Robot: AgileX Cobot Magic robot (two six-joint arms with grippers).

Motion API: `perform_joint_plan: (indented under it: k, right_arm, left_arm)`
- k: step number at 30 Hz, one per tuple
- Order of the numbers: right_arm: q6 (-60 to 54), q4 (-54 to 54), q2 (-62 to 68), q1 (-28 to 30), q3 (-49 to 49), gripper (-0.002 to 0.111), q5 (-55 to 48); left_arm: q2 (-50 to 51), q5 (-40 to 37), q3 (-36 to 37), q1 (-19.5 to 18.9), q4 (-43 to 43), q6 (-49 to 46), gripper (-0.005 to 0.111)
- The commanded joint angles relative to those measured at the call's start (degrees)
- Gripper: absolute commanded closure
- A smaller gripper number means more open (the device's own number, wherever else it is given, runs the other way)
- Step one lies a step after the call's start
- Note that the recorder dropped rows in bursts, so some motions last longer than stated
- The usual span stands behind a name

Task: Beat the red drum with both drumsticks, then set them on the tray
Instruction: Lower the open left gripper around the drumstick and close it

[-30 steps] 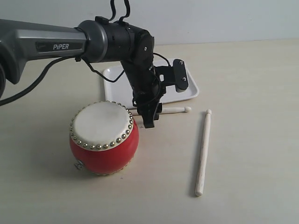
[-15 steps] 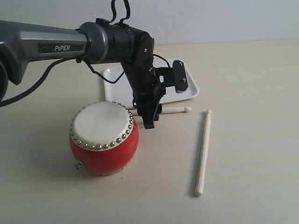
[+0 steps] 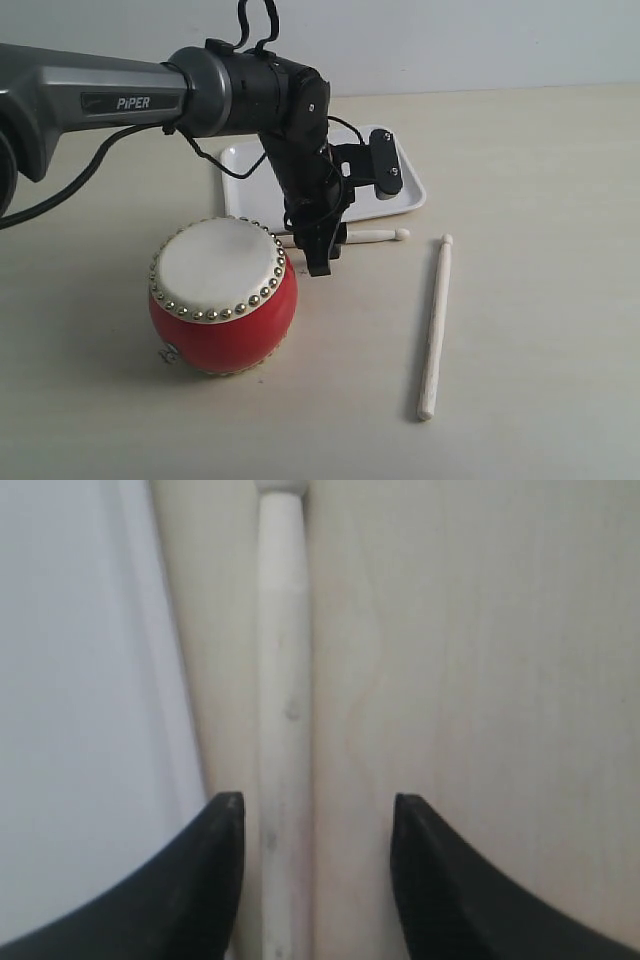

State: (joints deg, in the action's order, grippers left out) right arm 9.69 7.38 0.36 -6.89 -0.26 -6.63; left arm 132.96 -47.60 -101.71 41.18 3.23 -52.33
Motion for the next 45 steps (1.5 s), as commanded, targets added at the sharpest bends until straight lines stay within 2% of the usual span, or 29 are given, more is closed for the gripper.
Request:
perform_joint_plan:
  k: [1, 45]
  right_arm:
    - [0.0, 0.1, -0.4, 0.4, 0.3, 0.108, 0.5]
    - [0.0, 0.1, -0.4, 0.4, 0.3, 0.108, 0.5]
  left_arm:
    - [-0.3, -0.1, -0.3, -0.2, 0.6, 0.2, 0.061]
    - [-0.3, -0.5, -0.3, -0.5, 2.1, -6.1, 0.061]
